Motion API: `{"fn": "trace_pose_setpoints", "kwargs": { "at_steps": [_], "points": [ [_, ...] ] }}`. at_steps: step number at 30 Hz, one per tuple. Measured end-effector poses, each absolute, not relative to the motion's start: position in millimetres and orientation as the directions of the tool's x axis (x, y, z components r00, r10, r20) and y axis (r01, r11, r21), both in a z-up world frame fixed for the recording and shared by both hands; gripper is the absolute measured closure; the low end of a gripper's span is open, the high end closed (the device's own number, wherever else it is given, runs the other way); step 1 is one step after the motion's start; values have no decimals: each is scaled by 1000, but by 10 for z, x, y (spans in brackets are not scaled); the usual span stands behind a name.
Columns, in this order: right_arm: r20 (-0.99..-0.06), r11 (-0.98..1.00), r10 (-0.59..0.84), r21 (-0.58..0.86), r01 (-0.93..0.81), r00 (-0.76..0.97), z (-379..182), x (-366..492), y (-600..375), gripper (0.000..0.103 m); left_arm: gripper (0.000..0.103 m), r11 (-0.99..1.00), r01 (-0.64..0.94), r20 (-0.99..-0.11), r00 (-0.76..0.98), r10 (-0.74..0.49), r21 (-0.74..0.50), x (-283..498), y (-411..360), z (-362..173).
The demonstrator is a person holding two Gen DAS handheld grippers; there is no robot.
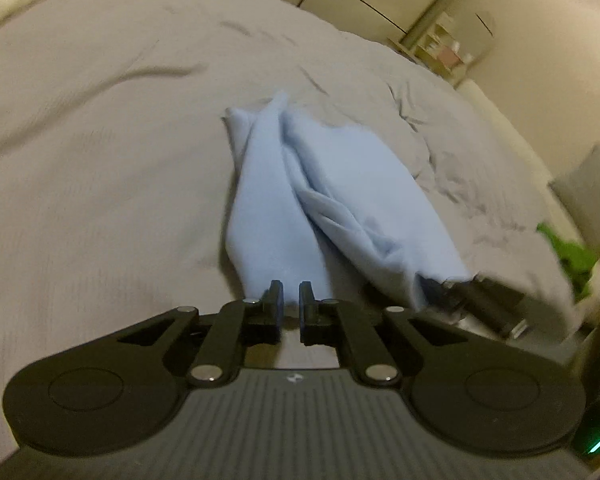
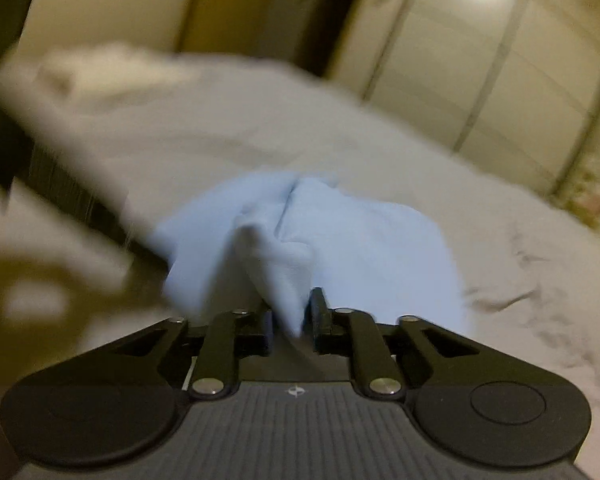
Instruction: Fold clothes
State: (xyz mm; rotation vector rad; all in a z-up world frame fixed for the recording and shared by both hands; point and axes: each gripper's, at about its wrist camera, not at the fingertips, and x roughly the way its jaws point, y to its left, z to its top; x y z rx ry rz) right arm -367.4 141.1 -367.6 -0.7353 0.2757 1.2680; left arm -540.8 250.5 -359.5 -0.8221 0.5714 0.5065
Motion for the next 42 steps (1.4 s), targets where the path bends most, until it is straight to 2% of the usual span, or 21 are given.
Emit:
{"fn": "trace_pose_setpoints", "kwargs": {
  "at_steps": [2,5,7,8,9,11,13,15,17,19,22,27,28,29,30,32,34,39,42],
  "points": [
    [-570,78,759,-400,-913,315,-3802,-3798,1403,60,99,560,-611,-637,749,183,-559,-5459,2522,-3621],
    [-584,76,763,-345,-935,278,-3689,-3708,1248,42,99,547,-605,-628,758,174,-579,-5488,2519,-3618],
    [-583,122,772,-256,-959,254,-3557,-3546,1077,42,98,539,-581,-607,780,155,-609,-5484,2554,-3602],
    [-579,154,778,-205,-967,246,-3491,-3462,994,42,93,528,-561,-586,798,140,-638,-5481,2567,-3590],
    [-571,213,784,-124,-969,245,-3410,-3345,907,42,83,515,-540,-565,816,126,-665,-5477,2581,-3578],
    [-553,337,796,68,-939,246,-3288,-3026,729,43,72,487,-497,-521,848,99,-718,-5467,2610,-3561],
    [-540,468,808,341,-815,238,-3275,-2612,563,43,71,445,-467,-485,871,80,-764,-5430,2665,-3589],
    [-549,562,806,589,-581,223,-3450,-2145,331,43,65,390,-450,-467,883,58,-803,-5383,2751,-3666],
    [-566,590,803,714,-377,187,-3689,-1823,218,45,61,346,-441,-460,887,30,-828,-5281,2814,-3756],
    [-555,577,816,766,-284,161,-3861,-1698,204,47,61,305,-436,-456,890,6,-846,-5169,2869,-3837],
    [-544,555,831,797,-236,117,-4013,-1695,338,53,58,283,-409,-428,904,-8,-868,-5017,2957,-3874],
    [-520,524,850,827,-203,78,-4133,-1694,522,61,58,314,-445,-464,886,15,-839,-4725,3147,-3903],
    [-514,519,854,835,-185,75,-4154,-1644,497,62,61,317,-449,-468,883,18,-835,-4688,3184,-3909],
    [-508,512,858,842,-166,72,-4175,-1596,473,62,69,326,-456,-476,879,20,-828,-4653,3204,-3910],
    [-498,503,864,853,-140,71,-4203,-1558,459,62,87,343,-463,-486,874,21,-817,-4620,3222,-3899],
    [-488,492,870,863,-113,69,-4258,-1532,458,63,94,431,-470,-511,859,24,-770,-4563,3237,-3791],
    [-491,497,868,854,-156,73,-4212,-1535,516,63,96,545,-448,-504,862,54,-708,-4553,3193,-3574],
    [-529,518,842,742,-426,103,-3874,-1921,619,63,96,764,-401,-469,871,147,-506,-4690,3067,-3158],
    [-582,528,804,600,-601,126,-3718,-2203,769,63,96,733,-454,-516,841,164,-506,-4844,3121,-3373]
  ]
}}
